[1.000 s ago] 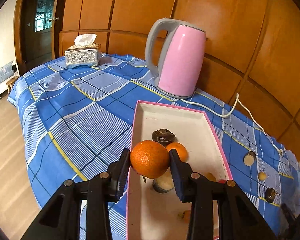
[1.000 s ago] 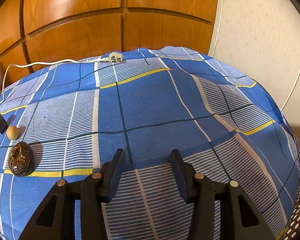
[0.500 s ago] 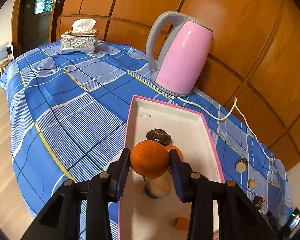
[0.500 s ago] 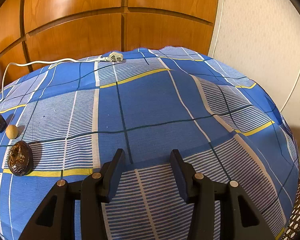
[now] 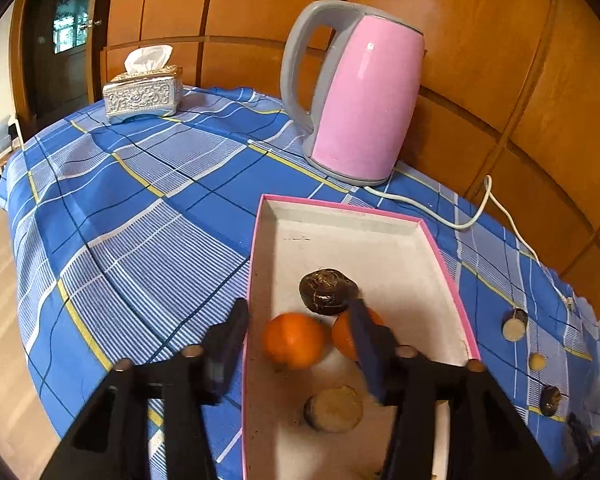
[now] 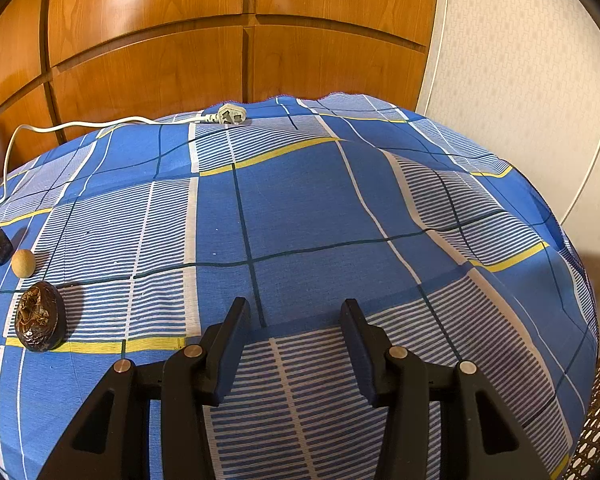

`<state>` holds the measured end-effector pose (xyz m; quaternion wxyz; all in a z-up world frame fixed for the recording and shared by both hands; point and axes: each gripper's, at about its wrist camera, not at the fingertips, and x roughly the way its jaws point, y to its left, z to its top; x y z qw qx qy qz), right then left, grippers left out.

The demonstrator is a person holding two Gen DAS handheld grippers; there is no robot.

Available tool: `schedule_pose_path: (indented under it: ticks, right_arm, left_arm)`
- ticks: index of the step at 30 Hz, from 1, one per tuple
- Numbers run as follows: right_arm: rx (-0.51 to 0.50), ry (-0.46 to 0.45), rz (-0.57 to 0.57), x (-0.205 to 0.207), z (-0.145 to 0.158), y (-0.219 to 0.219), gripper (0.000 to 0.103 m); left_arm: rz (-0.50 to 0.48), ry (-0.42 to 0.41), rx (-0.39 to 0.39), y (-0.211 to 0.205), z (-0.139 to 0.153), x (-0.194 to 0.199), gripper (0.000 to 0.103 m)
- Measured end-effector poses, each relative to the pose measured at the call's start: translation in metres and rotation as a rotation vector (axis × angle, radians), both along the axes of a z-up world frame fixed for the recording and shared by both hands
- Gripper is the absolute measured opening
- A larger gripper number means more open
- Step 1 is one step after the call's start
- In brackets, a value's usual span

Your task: Organize fruits

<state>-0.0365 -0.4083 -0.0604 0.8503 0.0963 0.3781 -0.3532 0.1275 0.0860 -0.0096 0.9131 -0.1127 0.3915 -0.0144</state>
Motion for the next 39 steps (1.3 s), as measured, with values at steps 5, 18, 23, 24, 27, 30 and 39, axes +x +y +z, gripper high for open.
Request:
schedule_pose_path:
  ticks: [5,18,23,24,27,30,39]
  right_arm:
    - [-0.002,0.001,0.000,0.000,0.000,0.000,0.048]
    - [-0.001,-0.001,0.000,0.000,0.000,0.000,0.048]
    - [-0.002,-0.001,-0.001,0.000,0.000,0.000,0.048]
    - [-0.002,-0.001,-0.001,0.000,0.000,0.000,0.048]
    - [-0.002,-0.001,-0.001,0.000,0.000,0.001,0.048]
    - [-0.001,-0.001,-0.001,0.000,0.000,0.001,0.048]
    - [-0.002,-0.001,-0.001,0.000,0.000,0.000,0.048]
  left_arm:
    - [0.032,-0.026,0.033,0.001,0.002,-0.014,0.060]
    - [0.120,-0.026,0.072,-0.001,-0.004,-0.075,0.078]
    - [0.108,-0.005,0.077,-0.008,-0.013,-0.087,0.082]
    - [0.103,0.002,0.076,-0.010,-0.015,-0.089,0.082]
    - [0.083,0.011,0.079,-0.017,-0.018,-0.092,0.082]
    - [0.064,0.017,0.084,-0.022,-0.020,-0.095,0.082]
    - [0.047,0.032,0.084,-0.026,-0.025,-0.097,0.085]
